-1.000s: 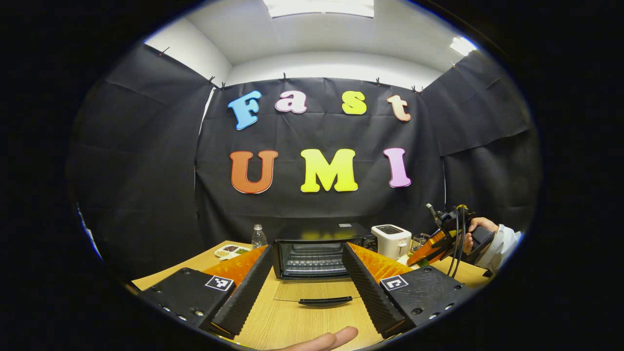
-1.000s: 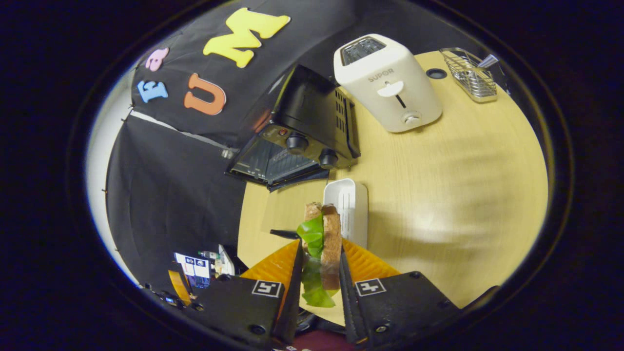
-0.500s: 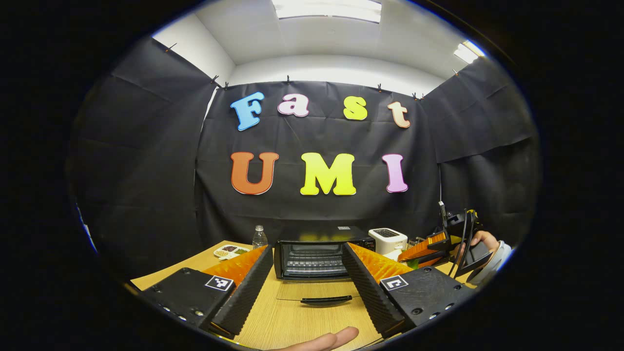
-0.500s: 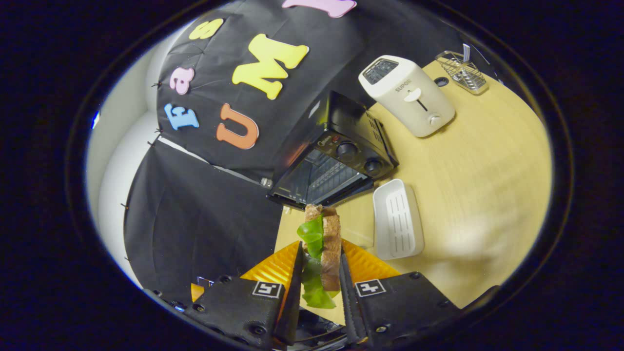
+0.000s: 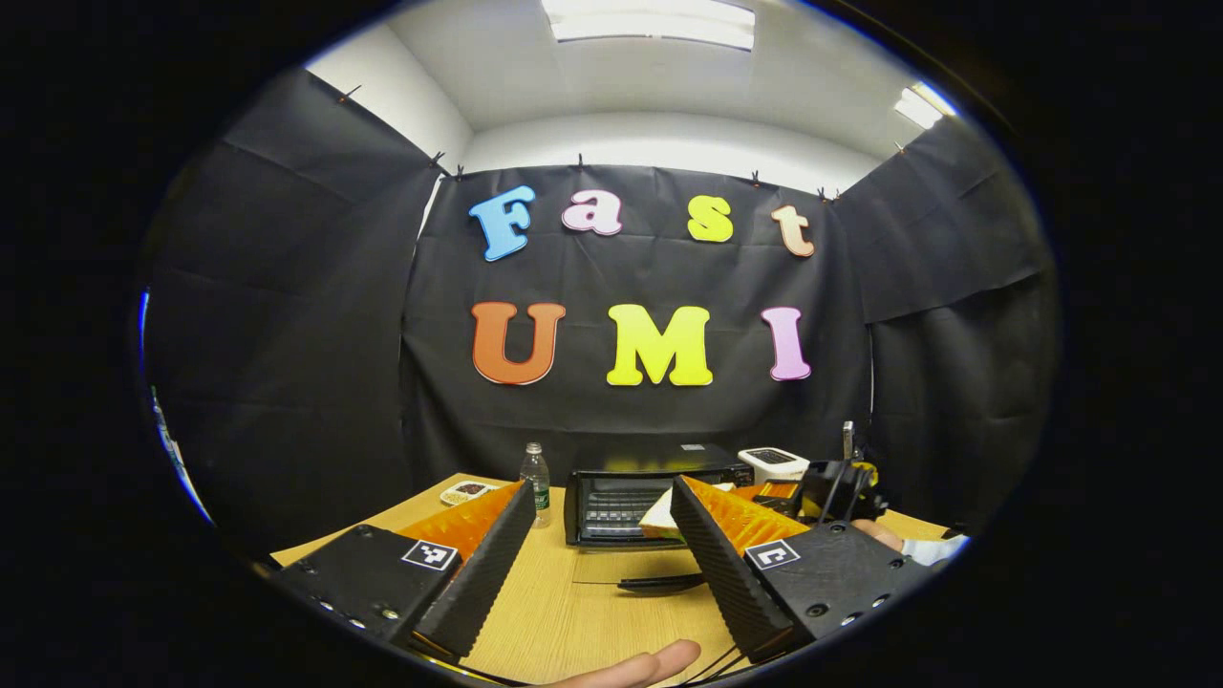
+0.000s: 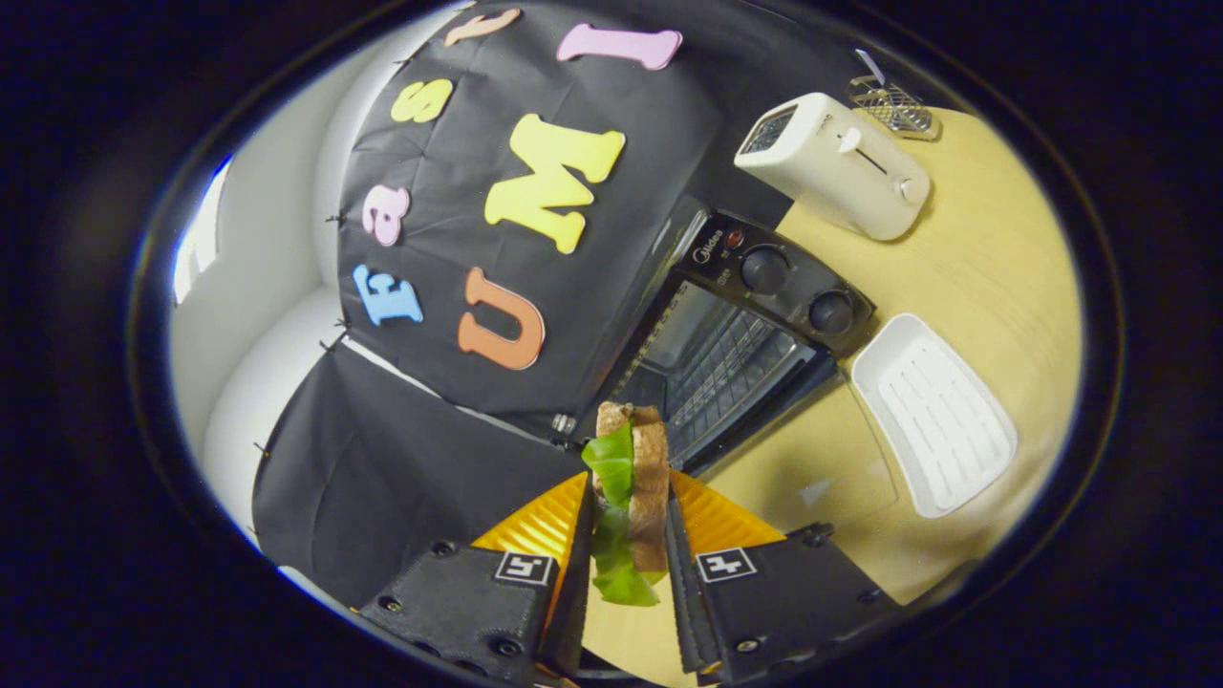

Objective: Open the electric oven with the left hand, put the food in, and close the electric oven.

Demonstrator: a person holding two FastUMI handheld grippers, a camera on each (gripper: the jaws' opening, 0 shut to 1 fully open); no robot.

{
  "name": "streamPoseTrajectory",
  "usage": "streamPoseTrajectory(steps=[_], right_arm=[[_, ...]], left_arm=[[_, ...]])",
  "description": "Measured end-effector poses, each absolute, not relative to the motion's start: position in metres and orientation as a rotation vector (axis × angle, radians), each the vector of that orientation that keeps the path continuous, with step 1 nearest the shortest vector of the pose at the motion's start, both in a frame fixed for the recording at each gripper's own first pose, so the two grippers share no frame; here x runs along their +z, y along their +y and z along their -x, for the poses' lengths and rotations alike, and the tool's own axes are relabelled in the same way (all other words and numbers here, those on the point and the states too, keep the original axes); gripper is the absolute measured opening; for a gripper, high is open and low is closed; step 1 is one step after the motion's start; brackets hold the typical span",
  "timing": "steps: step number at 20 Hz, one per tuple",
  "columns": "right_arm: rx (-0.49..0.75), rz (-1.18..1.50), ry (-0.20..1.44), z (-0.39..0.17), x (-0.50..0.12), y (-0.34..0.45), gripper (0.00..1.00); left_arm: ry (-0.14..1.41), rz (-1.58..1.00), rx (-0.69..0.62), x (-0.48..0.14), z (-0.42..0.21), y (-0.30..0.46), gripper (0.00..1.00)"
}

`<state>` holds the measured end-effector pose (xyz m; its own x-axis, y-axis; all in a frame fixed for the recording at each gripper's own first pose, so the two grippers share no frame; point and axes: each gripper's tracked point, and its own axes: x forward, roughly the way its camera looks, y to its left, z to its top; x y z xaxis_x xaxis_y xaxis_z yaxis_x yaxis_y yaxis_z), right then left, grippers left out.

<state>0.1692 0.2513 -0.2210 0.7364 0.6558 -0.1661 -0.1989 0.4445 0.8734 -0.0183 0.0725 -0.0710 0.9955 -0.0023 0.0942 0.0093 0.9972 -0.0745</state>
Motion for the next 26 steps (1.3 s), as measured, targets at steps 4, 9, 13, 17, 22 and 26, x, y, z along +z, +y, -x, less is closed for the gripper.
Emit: streamPoseTrajectory(steps=[4,9,13,17,22,26], right_arm=[[0.479,-0.991,0.494,-0.201,-0.238,0.290,0.41],[0.323,-1.027,0.435,-0.257,-0.261,0.315,0.41],[0.208,-0.968,0.307,-0.302,-0.263,0.319,0.41],[0.137,-0.956,0.248,-0.336,-0.275,0.319,0.41],[0.045,-1.082,0.226,-0.348,-0.293,0.313,0.42],[0.009,-1.018,0.232,-0.344,-0.302,0.316,0.47]], left_arm=[[-0.083,0.097,0.002,-0.078,0.020,0.087,0.93],[-0.064,0.097,0.017,-0.086,0.023,0.101,0.92],[-0.057,0.108,0.002,-0.091,0.027,0.102,0.92],[-0.047,0.110,0.010,-0.099,0.030,0.109,0.92],[-0.041,0.117,0.052,-0.106,0.031,0.120,0.92],[-0.062,0.155,0.027,-0.104,0.033,0.116,0.92]])
